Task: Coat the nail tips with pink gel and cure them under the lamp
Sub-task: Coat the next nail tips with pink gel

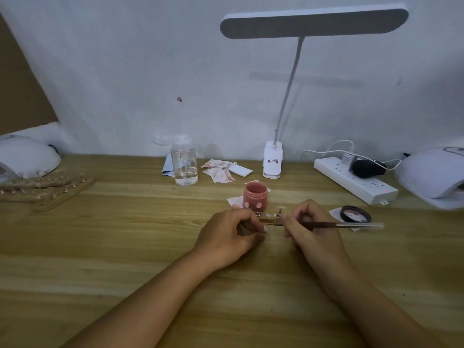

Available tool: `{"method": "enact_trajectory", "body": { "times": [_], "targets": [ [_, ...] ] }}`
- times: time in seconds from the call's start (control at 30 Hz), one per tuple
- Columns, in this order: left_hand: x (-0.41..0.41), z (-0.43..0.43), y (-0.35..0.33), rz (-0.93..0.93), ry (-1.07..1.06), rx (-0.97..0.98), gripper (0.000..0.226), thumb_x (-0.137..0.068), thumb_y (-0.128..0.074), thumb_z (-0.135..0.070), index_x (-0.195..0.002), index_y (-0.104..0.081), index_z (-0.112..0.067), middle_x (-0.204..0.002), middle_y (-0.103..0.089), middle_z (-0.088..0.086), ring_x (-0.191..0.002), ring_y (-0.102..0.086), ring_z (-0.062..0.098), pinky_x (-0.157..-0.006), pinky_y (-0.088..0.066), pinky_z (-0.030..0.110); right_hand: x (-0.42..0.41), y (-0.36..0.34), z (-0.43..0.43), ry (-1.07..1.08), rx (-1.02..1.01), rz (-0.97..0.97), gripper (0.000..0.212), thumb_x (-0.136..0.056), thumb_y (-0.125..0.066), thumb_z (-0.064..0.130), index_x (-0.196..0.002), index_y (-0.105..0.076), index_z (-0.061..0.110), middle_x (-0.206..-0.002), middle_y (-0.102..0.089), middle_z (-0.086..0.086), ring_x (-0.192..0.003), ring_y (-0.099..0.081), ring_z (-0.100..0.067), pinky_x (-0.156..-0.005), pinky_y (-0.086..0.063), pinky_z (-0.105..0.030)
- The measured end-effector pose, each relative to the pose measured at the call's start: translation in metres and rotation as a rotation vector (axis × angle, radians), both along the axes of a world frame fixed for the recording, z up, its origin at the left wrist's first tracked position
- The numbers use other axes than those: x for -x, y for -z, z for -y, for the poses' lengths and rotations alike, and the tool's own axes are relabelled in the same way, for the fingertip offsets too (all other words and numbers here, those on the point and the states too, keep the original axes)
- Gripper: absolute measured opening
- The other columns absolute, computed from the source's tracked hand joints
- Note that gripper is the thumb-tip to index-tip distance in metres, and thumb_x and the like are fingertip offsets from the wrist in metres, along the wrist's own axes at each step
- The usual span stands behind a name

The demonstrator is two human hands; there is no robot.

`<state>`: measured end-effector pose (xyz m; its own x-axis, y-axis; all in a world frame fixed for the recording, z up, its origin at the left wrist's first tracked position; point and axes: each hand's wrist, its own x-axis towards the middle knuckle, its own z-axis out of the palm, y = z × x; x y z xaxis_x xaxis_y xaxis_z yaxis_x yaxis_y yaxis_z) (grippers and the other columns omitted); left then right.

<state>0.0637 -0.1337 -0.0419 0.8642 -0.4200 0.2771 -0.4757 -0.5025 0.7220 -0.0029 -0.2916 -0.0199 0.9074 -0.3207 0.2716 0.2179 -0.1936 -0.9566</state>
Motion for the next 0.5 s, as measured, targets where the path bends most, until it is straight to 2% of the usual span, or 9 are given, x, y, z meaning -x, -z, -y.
{"method": "enact_trajectory", "body": {
  "times": [0.13, 0.23, 0.33, 0.4, 0.5],
  "targets": [
    [-0.0001, -0.0002, 0.0002, -0.002, 0.005, 0.005, 0.019, -0.078, -0.08, -0.028, -0.071, -0.067, -0.04, -0.081, -0.071, -0.02, -0.061, -0.051, -0.008, -0.064, -0.041, 0.025, -0.001, 0.0027, 0.0005, 0.006, 0.116, -0.012, 0.019, -0.081, -0.063, -0.006, -0.074, -0.046, -0.007, -0.061, -0.047, -0.016, -0.056, -0.041, -0.02, -0.054, -0.035, -0.028],
    [-0.0005, -0.0003, 0.0004, -0.012, 0.007, 0.013, 0.02, -0.078, -0.08, -0.028, -0.07, -0.066, -0.041, -0.079, -0.07, -0.021, -0.06, -0.052, -0.009, -0.064, -0.04, 0.023, 0.0003, 0.0025, 0.0034, 0.062, 0.041, 0.003, 0.021, -0.083, -0.062, -0.006, -0.075, -0.044, -0.007, -0.06, -0.045, -0.012, -0.055, -0.04, -0.018, -0.049, -0.034, -0.024],
    [-0.0009, -0.0005, 0.0012, -0.01, 0.008, 0.006, 0.022, -0.078, -0.079, -0.029, -0.069, -0.065, -0.042, -0.08, -0.07, -0.021, -0.06, -0.051, -0.008, -0.063, -0.038, 0.023, 0.0011, 0.0007, 0.0009, 0.008, 0.017, 0.004, 0.02, -0.088, -0.064, 0.002, -0.077, -0.048, -0.004, -0.059, -0.05, -0.013, -0.049, -0.044, -0.012, -0.045, -0.036, -0.018],
    [-0.0014, -0.0006, 0.0016, -0.007, 0.011, 0.004, 0.022, -0.078, -0.079, -0.028, -0.07, -0.064, -0.042, -0.08, -0.07, -0.021, -0.059, -0.051, -0.008, -0.063, -0.038, 0.023, -0.0007, 0.0016, -0.0004, 0.002, 0.077, -0.008, 0.019, -0.086, -0.064, -0.001, -0.077, -0.048, -0.006, -0.061, -0.049, -0.017, -0.053, -0.044, -0.014, -0.049, -0.037, -0.021],
    [-0.0018, -0.0003, 0.0017, -0.015, 0.015, 0.01, 0.021, -0.078, -0.079, -0.027, -0.071, -0.066, -0.041, -0.078, -0.069, -0.022, -0.059, -0.051, -0.009, -0.063, -0.039, 0.023, -0.0032, 0.0033, 0.0022, 0.066, 0.07, -0.015, 0.02, -0.082, -0.063, -0.006, -0.073, -0.045, -0.004, -0.062, -0.045, -0.014, -0.058, -0.041, -0.02, -0.055, -0.035, -0.028]
  ]
}}
